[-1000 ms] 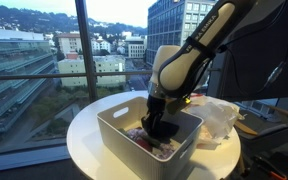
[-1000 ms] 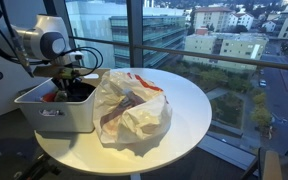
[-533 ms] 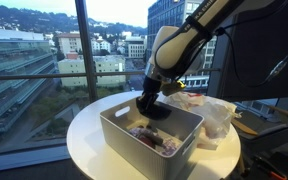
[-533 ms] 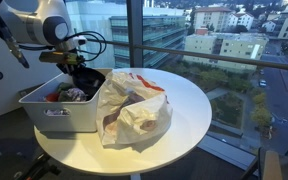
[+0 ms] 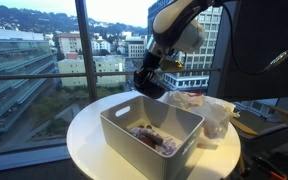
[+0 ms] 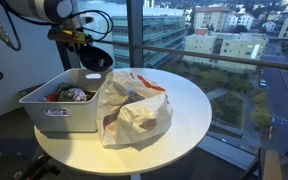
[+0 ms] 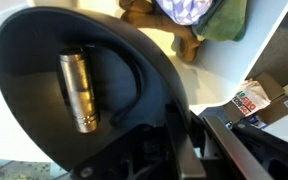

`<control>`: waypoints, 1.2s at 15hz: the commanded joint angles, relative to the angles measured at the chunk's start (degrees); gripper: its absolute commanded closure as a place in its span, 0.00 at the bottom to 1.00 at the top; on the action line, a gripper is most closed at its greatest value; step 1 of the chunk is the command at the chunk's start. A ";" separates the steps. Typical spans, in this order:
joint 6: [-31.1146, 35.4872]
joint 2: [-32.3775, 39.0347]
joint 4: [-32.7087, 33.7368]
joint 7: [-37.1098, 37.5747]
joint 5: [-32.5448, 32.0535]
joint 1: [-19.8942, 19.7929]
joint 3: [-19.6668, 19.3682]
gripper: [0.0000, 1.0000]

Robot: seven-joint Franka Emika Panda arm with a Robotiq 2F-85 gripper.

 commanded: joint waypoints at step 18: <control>-42.57 -22.54 -11.04 5.87 -4.01 -3.06 -10.69 0.97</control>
